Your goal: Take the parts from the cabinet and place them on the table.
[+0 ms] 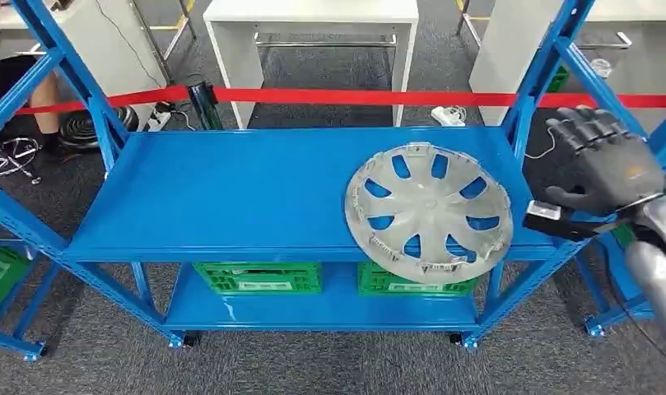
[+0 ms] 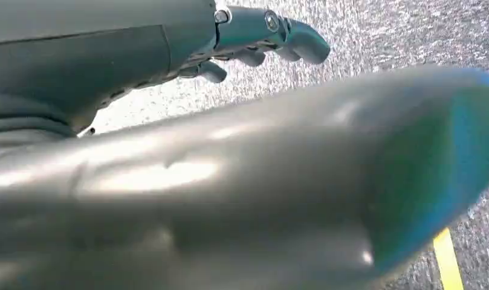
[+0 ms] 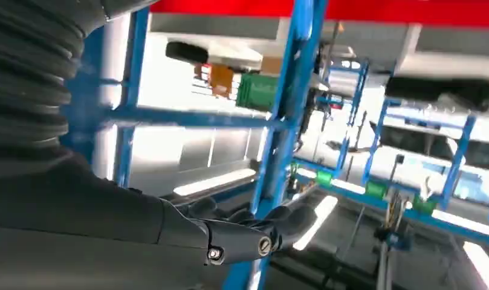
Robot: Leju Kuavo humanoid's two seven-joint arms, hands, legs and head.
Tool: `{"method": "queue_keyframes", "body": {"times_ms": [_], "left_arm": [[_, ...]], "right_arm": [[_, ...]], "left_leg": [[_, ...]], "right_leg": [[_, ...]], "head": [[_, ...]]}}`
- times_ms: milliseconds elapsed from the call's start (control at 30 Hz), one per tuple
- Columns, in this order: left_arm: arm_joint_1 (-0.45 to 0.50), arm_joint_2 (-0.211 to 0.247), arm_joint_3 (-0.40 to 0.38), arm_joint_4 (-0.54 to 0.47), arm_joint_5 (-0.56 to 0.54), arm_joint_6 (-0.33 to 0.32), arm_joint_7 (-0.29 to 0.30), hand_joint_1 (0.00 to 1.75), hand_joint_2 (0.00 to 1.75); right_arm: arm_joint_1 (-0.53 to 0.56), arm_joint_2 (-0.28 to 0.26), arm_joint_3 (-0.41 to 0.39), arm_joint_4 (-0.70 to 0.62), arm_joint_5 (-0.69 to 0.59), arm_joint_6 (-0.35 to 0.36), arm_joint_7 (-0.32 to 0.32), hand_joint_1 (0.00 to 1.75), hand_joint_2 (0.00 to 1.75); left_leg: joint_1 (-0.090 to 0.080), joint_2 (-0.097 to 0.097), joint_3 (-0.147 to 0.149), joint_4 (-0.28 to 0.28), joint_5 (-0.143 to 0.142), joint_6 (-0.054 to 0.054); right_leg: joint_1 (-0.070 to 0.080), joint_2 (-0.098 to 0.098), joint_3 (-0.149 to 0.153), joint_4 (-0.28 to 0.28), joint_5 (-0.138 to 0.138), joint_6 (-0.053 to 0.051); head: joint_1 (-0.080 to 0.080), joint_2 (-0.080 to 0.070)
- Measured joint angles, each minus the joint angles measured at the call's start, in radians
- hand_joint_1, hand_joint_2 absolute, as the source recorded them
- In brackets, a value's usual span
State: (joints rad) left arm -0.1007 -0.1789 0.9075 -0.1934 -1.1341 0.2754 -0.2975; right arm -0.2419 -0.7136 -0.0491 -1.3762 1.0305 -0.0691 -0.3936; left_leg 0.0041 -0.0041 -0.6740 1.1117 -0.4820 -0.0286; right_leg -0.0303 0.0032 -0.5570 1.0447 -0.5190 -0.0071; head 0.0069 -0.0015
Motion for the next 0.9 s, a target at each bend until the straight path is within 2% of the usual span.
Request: {"method": "queue_keyframes", "body": {"times_ms": [67, 100, 133, 167, 200, 233, 267, 300, 367, 433, 467, 500, 567, 600, 633, 667, 700, 733, 767, 800, 833, 900], "left_arm": [[0.0, 0.0, 0.0, 0.0, 0.001, -0.003, -0.002, 0.0, 0.0], [0.002, -0.001, 0.0, 0.001, 0.003, -0.005, -0.002, 0.0, 0.0], [0.004, -0.002, 0.0, 0.001, 0.003, -0.005, 0.0, 0.0, 0.0], [0.004, -0.002, 0.0, 0.001, 0.005, 0.0, 0.006, 0.0, 0.0], [0.004, -0.003, 0.0, 0.001, 0.008, 0.01, 0.019, 0.0, 0.0], [0.004, -0.004, 0.0, 0.001, 0.012, 0.019, 0.033, 0.0, 0.0], [0.003, -0.004, 0.0, 0.001, 0.012, 0.026, 0.046, 0.0, 0.0], [0.001, -0.004, 0.0, 0.0, 0.012, 0.033, 0.056, 0.0, 0.0], [-0.001, -0.007, 0.0, 0.0, 0.014, 0.045, 0.065, 0.0, 0.0], [-0.001, -0.008, 0.001, 0.0, 0.023, 0.049, 0.068, 0.0, 0.0], [-0.001, -0.008, 0.003, 0.0, 0.024, 0.049, 0.068, 0.0, 0.0], [-0.002, -0.008, 0.005, 0.0, 0.024, 0.049, 0.068, 0.0, 0.0], [-0.005, -0.009, 0.007, 0.0, 0.028, 0.049, 0.068, 0.0, 0.0], [-0.005, -0.01, 0.008, 0.0, 0.032, 0.05, 0.069, 0.0, 0.0], [-0.004, -0.011, 0.01, 0.0, 0.033, 0.051, 0.071, 0.0, 0.0], [-0.003, -0.011, 0.013, 0.0, 0.034, 0.051, 0.073, 0.0, 0.0], [-0.003, -0.012, 0.015, 0.0, 0.034, 0.051, 0.074, 0.0, 0.0], [-0.003, -0.014, 0.015, 0.0, 0.034, 0.051, 0.074, 0.0, 0.0], [-0.004, -0.014, 0.015, 0.0, 0.034, 0.051, 0.074, 0.0, 0.0], [-0.005, -0.014, 0.015, 0.0, 0.034, 0.051, 0.074, 0.0, 0.0], [-0.005, -0.014, 0.016, 0.0, 0.034, 0.051, 0.074, 0.0, 0.0], [-0.003, -0.014, 0.016, 0.0, 0.034, 0.05, 0.074, 0.0, 0.0]], "right_arm": [[0.025, -0.012, -0.031, -0.036, -0.035, 0.025, -0.015, 0.0, 1.75], [0.038, -0.015, -0.046, -0.051, -0.051, 0.038, -0.022, 0.0, 1.75], [0.051, -0.015, -0.055, -0.062, -0.06, 0.046, -0.027, 0.0, 1.75], [0.063, -0.015, -0.062, -0.071, -0.067, 0.05, -0.033, 0.0, 1.75], [0.077, -0.014, -0.066, -0.08, -0.073, 0.05, -0.04, 0.0, 1.75], [0.09, -0.012, -0.067, -0.089, -0.082, 0.049, -0.05, 0.0, 1.75], [0.105, -0.006, -0.067, -0.102, -0.09, 0.047, -0.06, 0.0, 1.75], [0.118, 0.003, -0.067, -0.113, -0.096, 0.044, -0.069, 0.0, 1.75], [0.142, 0.018, -0.066, -0.141, -0.099, 0.043, -0.071, 0.0, 1.75], [0.157, 0.022, -0.066, -0.17, -0.101, 0.043, -0.07, 0.0, 1.75], [0.16, 0.024, -0.066, -0.182, -0.105, 0.043, -0.069, 0.0, 1.75], [0.159, 0.025, -0.066, -0.191, -0.11, 0.044, -0.069, 0.0, 1.75], [0.163, 0.03, -0.066, -0.203, -0.114, 0.048, -0.069, 0.0, 1.75], [0.169, 0.035, -0.066, -0.207, -0.115, 0.049, -0.069, 0.0, 1.75], [0.174, 0.039, -0.066, -0.21, -0.115, 0.049, -0.069, 0.0, 1.75], [0.177, 0.043, -0.066, -0.212, -0.115, 0.049, -0.068, 0.0, 1.75], [0.179, 0.045, -0.067, -0.216, -0.113, 0.048, -0.068, 0.0, 1.75], [0.181, 0.047, -0.067, -0.219, -0.112, 0.048, -0.068, 0.0, 1.75], [0.182, 0.048, -0.068, -0.223, -0.112, 0.048, -0.068, 0.0, 1.75], [0.183, 0.052, -0.068, -0.224, -0.112, 0.048, -0.068, 0.0, 1.75], [0.187, 0.053, -0.071, -0.228, -0.112, 0.047, -0.067, 0.0, 1.75], [0.192, 0.058, -0.074, -0.231, -0.105, 0.043, -0.065, 0.0, 1.75]], "left_leg": [[0.0, 0.0, -0.062, 0.156, -0.078, -0.004], [0.0, 0.0, -0.088, 0.221, -0.1, -0.003], [0.0, 0.0, -0.093, 0.24, -0.097, 0.0], [-0.001, 0.0, -0.078, 0.215, -0.077, 0.004], [-0.003, 0.0, -0.038, 0.144, -0.039, 0.012], [-0.005, -0.001, 0.012, 0.05, 0.002, 0.021], [-0.01, -0.003, 0.055, -0.037, 0.021, 0.032], [-0.014, -0.003, 0.073, -0.056, 0.003, 0.035], [-0.017, -0.004, 0.07, -0.062, 0.008, 0.033], [-0.017, -0.005, 0.072, -0.075, 0.015, 0.046], [-0.011, 0.0, 0.078, -0.085, 0.023, 0.053], [-0.01, 0.0, 0.078, -0.089, 0.025, 0.057], [-0.01, 0.002, 0.075, -0.088, 0.027, 0.06], [-0.011, 0.002, 0.072, -0.085, 0.027, 0.06], [-0.011, 0.003, 0.069, -0.082, 0.028, 0.06], [-0.011, 0.004, 0.066, -0.079, 0.028, 0.06], [-0.01, 0.004, 0.064, -0.075, 0.028, 0.06], [-0.009, 0.004, 0.062, -0.07, 0.028, 0.059], [-0.009, 0.004, 0.06, -0.065, 0.027, 0.056], [-0.014, 0.001, 0.058, -0.061, 0.029, 0.048], [-0.016, -0.001, 0.056, -0.059, 0.03, 0.043], [-0.015, -0.001, 0.055, -0.068, 0.04, 0.029]], "right_leg": [[0.002, 0.0, -0.003, 0.0, 0.001, -0.003], [0.005, 0.0, -0.004, 0.0, 0.001, -0.004], [0.007, 0.001, -0.004, 0.0, 0.001, -0.004], [0.009, 0.001, -0.004, 0.0, 0.0, -0.005], [0.01, 0.002, -0.003, 0.0, 0.0, -0.005], [0.012, 0.003, -0.001, 0.0, 0.0, -0.005], [0.012, 0.003, 0.0, 0.0, -0.001, -0.005], [0.018, 0.003, -0.004, 0.001, -0.003, 0.0], [0.013, 0.005, -0.006, -0.001, 0.001, 0.014], [0.011, 0.005, -0.003, -0.009, 0.004, 0.029], [0.006, 0.002, -0.005, 0.003, -0.009, 0.032], [0.008, 0.001, -0.023, 0.036, -0.036, 0.035], [0.007, 0.001, -0.088, 0.18, -0.112, 0.043], [0.007, 0.001, -0.121, 0.251, -0.138, 0.046], [0.007, 0.001, -0.136, 0.284, -0.14, 0.047], [0.006, 0.001, -0.126, 0.265, -0.118, 0.048], [0.005, 0.001, -0.095, 0.207, -0.081, 0.049], [0.003, 0.0, -0.045, 0.114, -0.036, 0.05], [0.001, -0.003, 0.005, 0.024, -0.004, 0.051], [0.007, -0.003, 0.01, 0.006, -0.021, 0.041], [0.01, 0.002, 0.007, -0.002, -0.007, 0.031], [0.014, 0.002, 0.003, 0.001, -0.001, 0.019]], "head": [[0.001, 0.0], [0.001, 0.0], [0.002, 0.0], [0.001, 0.0], [0.001, 0.0], [0.001, 0.0], [0.002, 0.0], [0.002, 0.0], [0.002, 0.0], [0.002, 0.0], [0.003, 0.0], [0.003, 0.0], [0.003, 0.0], [0.003, 0.0], [0.003, 0.0], [0.003, 0.0], [0.003, 0.0], [0.003, 0.0], [0.003, 0.0], [0.003, 0.0], [0.003, 0.0], [0.002, 0.0]]}}
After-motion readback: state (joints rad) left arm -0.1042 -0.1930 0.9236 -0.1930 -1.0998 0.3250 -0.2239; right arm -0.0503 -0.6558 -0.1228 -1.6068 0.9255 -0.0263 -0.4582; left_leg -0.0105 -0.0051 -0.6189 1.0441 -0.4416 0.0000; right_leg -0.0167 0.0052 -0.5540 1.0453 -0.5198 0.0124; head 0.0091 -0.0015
